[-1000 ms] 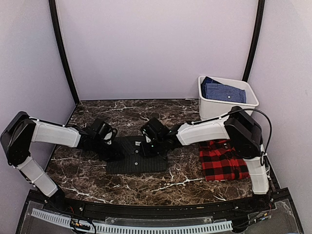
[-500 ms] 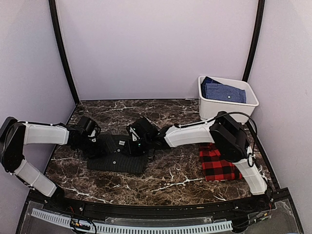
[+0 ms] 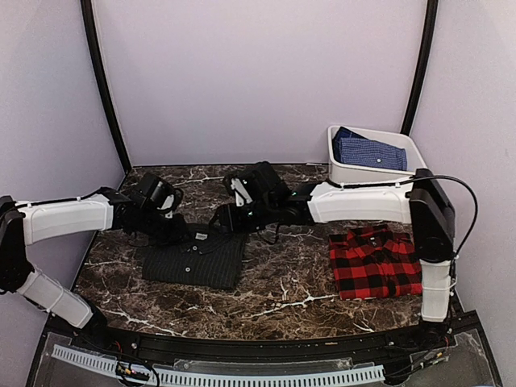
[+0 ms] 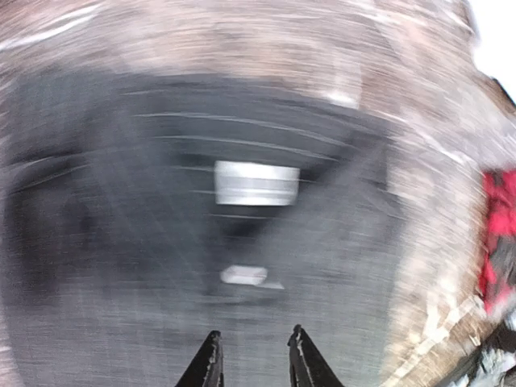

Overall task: Fold and stack the long sleeve shirts
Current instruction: Move the square-folded shirt to the center of the board.

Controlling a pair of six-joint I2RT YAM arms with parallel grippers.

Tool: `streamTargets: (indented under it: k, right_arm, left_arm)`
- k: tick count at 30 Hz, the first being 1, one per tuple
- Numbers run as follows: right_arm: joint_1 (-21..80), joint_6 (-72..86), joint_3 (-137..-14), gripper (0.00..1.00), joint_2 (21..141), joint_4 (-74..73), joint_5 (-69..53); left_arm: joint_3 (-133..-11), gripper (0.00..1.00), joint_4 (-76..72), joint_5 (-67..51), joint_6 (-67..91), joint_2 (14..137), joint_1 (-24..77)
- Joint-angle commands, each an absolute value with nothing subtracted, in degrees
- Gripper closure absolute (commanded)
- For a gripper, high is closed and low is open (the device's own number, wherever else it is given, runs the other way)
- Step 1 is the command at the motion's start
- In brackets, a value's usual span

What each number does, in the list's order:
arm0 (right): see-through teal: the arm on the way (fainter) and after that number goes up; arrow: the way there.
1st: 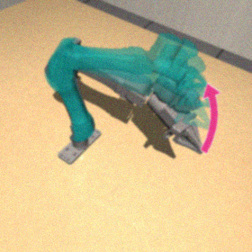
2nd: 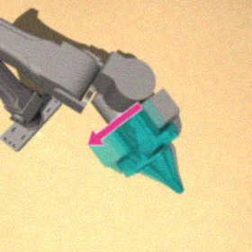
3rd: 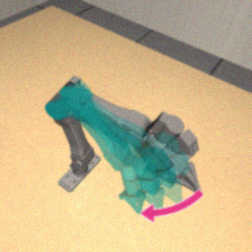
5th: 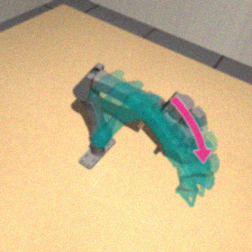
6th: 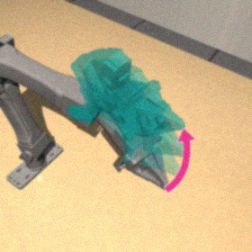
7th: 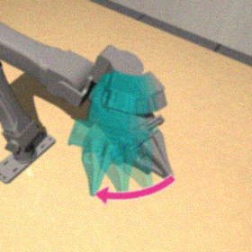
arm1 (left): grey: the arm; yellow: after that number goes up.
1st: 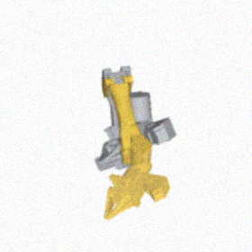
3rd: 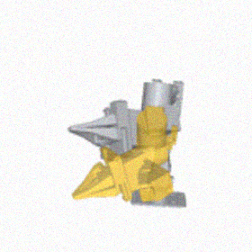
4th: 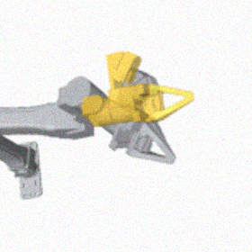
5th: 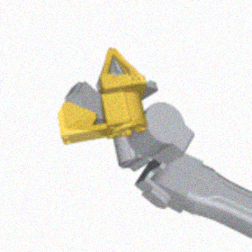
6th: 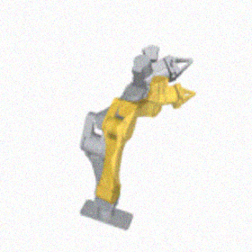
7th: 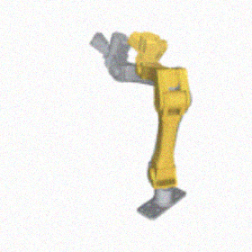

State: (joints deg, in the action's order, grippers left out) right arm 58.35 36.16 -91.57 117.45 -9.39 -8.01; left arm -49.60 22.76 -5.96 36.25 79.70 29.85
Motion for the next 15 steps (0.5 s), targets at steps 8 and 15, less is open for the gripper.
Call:
streamTargets:
  k: [8, 15]
  right_arm:
    - [52.0, 34.9, -71.1, 0.1, 93.4, -13.0, 9.4]
    - [49.7, 36.9, -61.1, 0.01, 82.3, -14.8, 16.1]
  left_arm:
    - [-59.6, 0.72, 14.5, -10.5, 41.4, 95.0, 43.8]
    - [-63.5, 0.72, 12.6, -11.1, 40.3, 103.1, 44.3]
